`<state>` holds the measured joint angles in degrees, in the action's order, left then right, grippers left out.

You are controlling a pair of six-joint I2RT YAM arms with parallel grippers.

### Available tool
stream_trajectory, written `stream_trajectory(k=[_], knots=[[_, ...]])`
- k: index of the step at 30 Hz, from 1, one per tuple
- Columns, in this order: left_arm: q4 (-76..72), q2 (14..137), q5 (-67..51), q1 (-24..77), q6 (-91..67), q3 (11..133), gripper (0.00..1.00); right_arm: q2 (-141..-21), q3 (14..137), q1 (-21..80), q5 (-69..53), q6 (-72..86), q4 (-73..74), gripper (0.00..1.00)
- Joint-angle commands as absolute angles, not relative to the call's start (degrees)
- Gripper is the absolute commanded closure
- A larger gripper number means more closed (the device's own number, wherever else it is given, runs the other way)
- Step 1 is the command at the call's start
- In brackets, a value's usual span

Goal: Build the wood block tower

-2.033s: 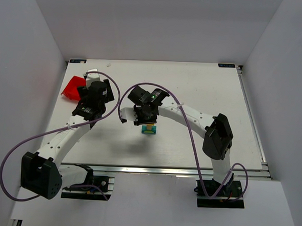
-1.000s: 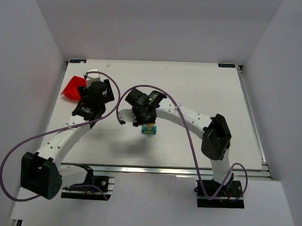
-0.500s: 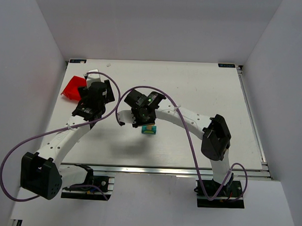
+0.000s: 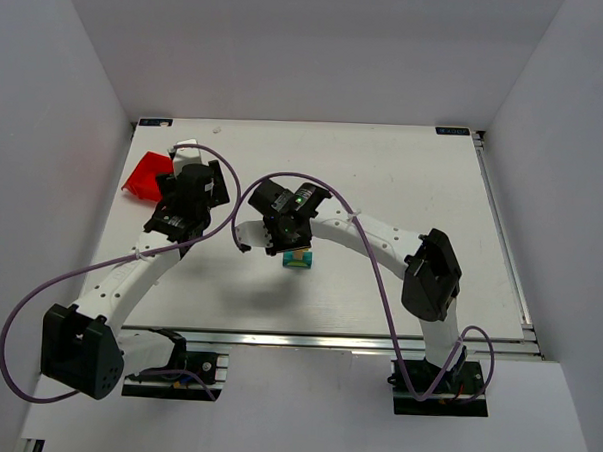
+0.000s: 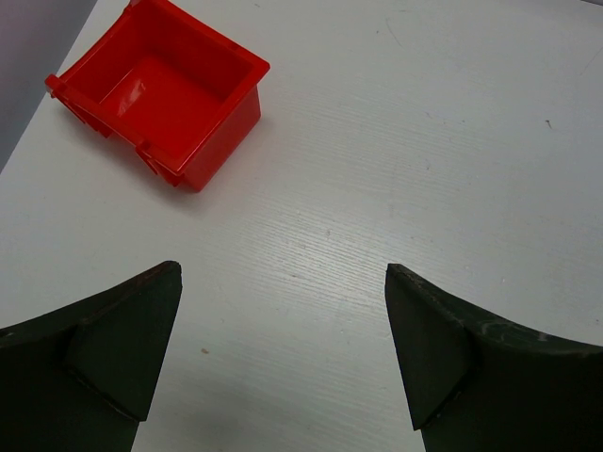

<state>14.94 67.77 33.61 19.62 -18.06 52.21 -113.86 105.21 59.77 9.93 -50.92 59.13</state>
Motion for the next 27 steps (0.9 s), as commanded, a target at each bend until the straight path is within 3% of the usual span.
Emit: stream_trajectory(k=[1,17,27], knots=[[14.15,66.44,33.22,19.51,-17.75,51.94,0.02,-113.29,106.52,60.03,10.20,-51.42,60.47,0.83],[14.33,66.71,33.05,19.51,-17.40,52.03,0.02,-114.17,107.14,59.77,8.88,-51.33,59.68,0.80],[14.33,66.62,33.22,19.51,-17.23,51.94,0.02,-114.61,107.40,59.77,8.88,-51.07,59.15,0.72]])
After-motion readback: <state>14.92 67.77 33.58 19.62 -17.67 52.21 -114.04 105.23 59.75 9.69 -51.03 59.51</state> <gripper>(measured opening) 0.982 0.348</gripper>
